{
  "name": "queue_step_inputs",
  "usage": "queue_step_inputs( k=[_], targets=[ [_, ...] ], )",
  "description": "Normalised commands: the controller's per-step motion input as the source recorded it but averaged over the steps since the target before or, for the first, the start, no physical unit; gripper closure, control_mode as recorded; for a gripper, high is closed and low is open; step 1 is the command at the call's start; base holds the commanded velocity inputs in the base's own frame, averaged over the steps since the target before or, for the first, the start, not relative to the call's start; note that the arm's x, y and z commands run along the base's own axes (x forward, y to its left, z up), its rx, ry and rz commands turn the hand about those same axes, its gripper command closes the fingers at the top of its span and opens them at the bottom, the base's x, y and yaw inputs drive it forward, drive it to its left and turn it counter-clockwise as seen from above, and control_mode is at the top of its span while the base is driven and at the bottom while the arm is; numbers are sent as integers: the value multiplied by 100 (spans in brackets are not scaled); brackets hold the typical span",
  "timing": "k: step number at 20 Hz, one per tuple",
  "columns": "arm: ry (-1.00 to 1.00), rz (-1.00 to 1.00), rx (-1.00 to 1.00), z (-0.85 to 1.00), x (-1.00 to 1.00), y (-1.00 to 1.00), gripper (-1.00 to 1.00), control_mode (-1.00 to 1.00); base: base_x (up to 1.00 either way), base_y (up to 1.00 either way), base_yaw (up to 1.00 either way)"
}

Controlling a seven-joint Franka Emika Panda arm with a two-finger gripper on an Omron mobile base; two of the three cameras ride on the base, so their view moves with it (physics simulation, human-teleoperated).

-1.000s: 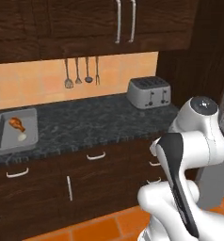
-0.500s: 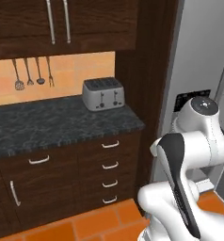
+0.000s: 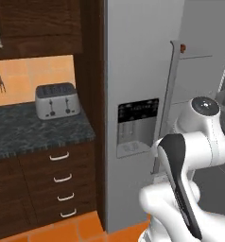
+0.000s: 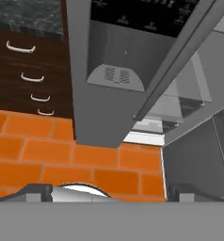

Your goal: Place one garlic and one chicken drumstick in each tupperware on the nearby counter, to pack two identical lunches.

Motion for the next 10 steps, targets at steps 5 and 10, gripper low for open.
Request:
queue_step_inputs(
  k=[5, 10],
  targets=[
    [0, 0, 0, 0, 0, 0, -100, 100, 45, -92, 3],
    [0, 0, 0, 0, 0, 0, -100, 100, 42, -44, 10]
  ],
)
